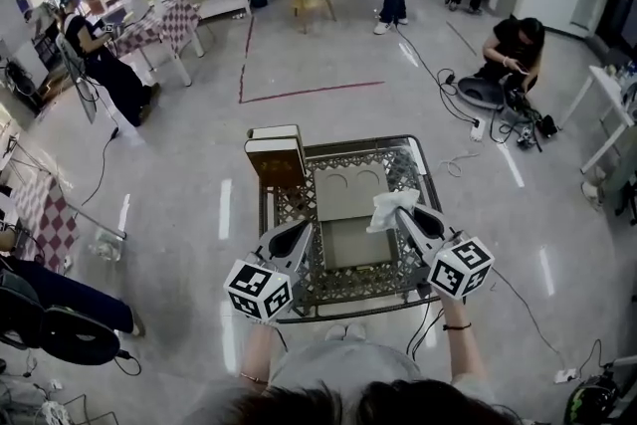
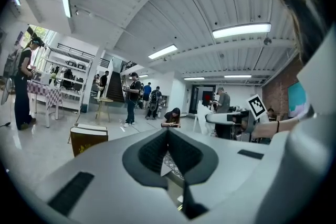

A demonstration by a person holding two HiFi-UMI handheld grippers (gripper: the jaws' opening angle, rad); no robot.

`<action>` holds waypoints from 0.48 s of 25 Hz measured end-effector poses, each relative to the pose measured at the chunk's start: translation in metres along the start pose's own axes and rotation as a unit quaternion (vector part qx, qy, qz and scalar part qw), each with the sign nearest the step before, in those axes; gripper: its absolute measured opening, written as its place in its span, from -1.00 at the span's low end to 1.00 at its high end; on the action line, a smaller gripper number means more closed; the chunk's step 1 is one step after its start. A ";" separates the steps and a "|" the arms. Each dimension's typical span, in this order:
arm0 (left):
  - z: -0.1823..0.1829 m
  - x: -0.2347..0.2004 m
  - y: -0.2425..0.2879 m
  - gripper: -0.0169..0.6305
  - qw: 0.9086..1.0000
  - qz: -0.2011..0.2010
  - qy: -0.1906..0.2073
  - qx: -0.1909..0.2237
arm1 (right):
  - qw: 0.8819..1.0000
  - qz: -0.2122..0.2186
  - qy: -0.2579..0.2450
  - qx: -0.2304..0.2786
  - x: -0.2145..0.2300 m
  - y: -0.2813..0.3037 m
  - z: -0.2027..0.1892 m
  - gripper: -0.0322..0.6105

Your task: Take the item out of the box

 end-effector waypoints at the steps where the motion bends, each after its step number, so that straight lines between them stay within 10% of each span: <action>1: 0.004 0.000 0.000 -0.90 1.000 0.001 0.002 0.005 | 1.000 -0.003 -0.006 0.008 -0.001 -0.002 0.005 -0.68; 12: 0.044 -0.008 0.003 -0.89 0.997 0.011 0.032 0.063 | 0.997 -0.012 -0.059 0.057 -0.001 -0.013 0.045 -0.68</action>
Point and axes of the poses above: the fingertips, and each gripper's own axes: y forward along the fingers, x to its right, z out of its top, the point moved 9 cm from there along -y, backward along the fingers, and after that the axes turned 14 degrees about z, right-handed, at the moved point
